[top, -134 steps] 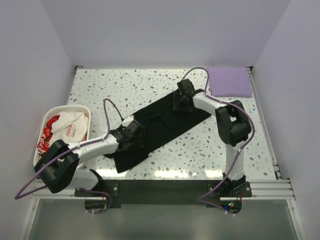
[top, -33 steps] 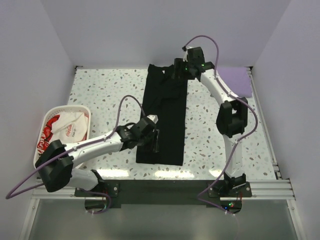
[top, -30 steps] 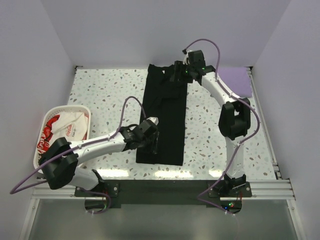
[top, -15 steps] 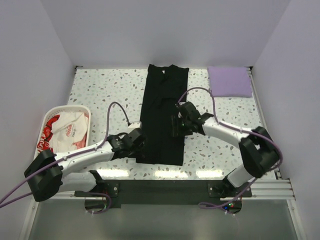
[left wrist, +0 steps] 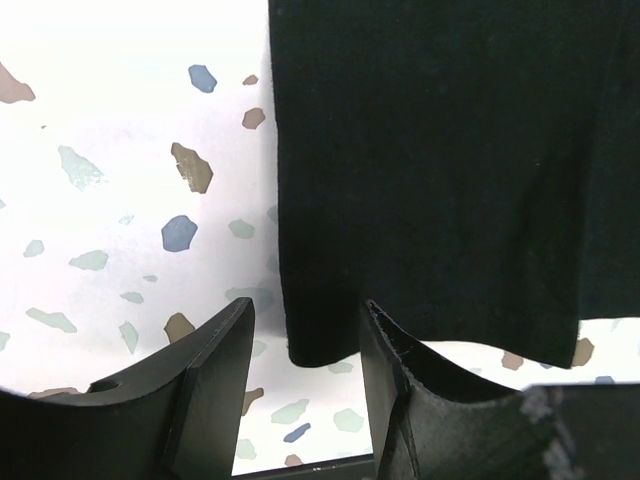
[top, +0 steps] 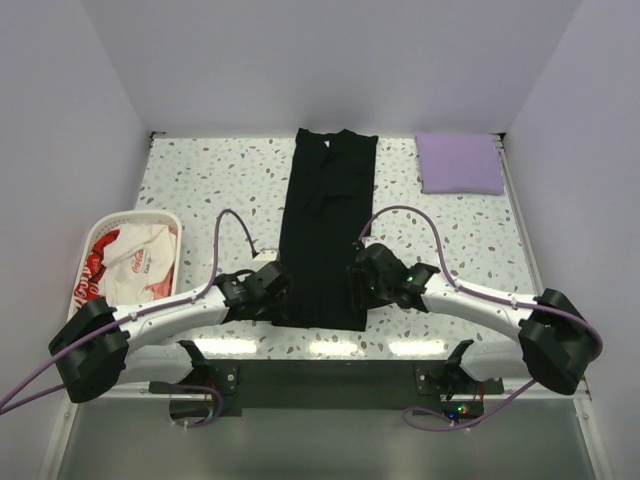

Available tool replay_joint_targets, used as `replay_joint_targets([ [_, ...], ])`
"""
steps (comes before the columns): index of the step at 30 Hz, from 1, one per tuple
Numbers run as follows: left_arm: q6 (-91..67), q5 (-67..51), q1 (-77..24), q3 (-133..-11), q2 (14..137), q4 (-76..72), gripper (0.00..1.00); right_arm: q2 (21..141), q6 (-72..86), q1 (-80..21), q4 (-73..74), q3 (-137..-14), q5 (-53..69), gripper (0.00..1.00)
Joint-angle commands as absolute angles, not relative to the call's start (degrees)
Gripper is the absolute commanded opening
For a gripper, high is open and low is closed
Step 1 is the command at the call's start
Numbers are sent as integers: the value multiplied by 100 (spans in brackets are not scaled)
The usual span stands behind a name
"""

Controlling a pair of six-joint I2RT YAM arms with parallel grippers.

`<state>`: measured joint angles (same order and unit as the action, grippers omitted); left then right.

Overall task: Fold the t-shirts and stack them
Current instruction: Fold the tshirt

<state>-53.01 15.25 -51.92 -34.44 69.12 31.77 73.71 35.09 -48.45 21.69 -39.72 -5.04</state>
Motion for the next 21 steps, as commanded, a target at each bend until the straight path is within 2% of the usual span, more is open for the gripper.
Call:
replay_joint_targets([
  [1, -5431, 1573, -5212, -3322, 6935, 2997, 51, 7312, 3805, -5123, 2110, -3850, -721, 56],
  [9, -5423, 1617, -5203, -3138, 7049, 2796, 50, 7479, 3990, -5370, 2092, -3665, -765, 55],
  [12, -5432, 1547, -5203, -3033, 7084, 2594, 45, 7567, 4016, -5423, 2013, -3612, -668, 55],
  [16, -5467, 1521, -5203, -2997, 7093, 2610, 24, 7690, 4060, -5484, 1942, -3551, -545, 51],
  [19, -5493, 1521, -5203, -3006, 7014, 2698, 10, 7656, 4087, -5484, 2012, -3454, -589, 40],
  [21, -5502, 1521, -5203, -3023, 6970, 2777, 6, 7551, 4104, -5484, 2109, -3384, -650, 30],
])
